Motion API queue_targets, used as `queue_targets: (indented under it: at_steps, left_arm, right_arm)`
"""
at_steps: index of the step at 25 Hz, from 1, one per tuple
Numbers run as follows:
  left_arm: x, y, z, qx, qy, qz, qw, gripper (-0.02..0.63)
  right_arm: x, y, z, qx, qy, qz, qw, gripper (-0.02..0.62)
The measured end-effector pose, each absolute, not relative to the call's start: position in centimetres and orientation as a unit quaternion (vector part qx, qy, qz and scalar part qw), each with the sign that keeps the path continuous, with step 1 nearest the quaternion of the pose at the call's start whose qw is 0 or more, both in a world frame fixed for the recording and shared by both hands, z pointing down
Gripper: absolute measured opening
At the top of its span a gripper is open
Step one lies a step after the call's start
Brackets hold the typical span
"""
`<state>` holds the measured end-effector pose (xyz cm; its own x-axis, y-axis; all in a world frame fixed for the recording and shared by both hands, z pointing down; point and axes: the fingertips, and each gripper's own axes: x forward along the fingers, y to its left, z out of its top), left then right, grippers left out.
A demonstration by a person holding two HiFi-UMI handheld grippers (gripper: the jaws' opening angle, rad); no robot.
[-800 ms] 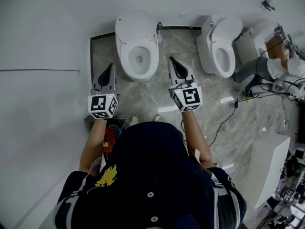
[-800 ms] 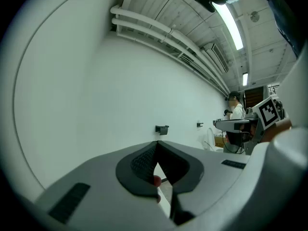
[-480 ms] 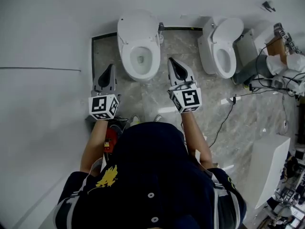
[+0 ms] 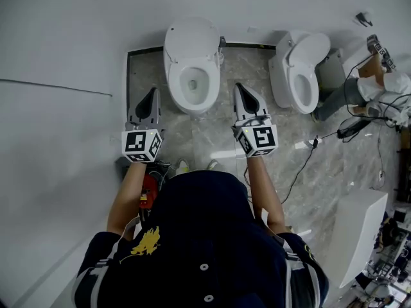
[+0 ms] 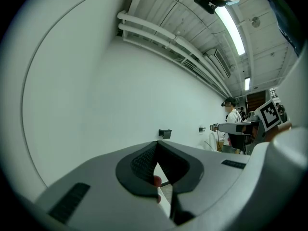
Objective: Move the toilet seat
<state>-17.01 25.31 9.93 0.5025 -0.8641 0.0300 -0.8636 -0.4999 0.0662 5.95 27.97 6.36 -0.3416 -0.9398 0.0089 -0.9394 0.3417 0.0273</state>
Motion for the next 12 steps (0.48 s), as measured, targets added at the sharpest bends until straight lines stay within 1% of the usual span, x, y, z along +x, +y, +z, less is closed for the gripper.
queue_targets:
  at_steps: [3, 12]
  left_arm:
    - [-17.7, 25.4, 9.6, 0.868, -0.495, -0.011, 0.049, 0.017]
    - [-20.7, 25.1, 9.9, 0.876, -0.479, -0.016, 0.046, 0.017]
  right_arm:
    - [4.8, 28.0, 5.9, 0.567, -0.823, -0.012, 0.013, 0.025]
    - [0.4, 27.6, 6.0, 0.571, -0.821, -0.016, 0.018, 0.025]
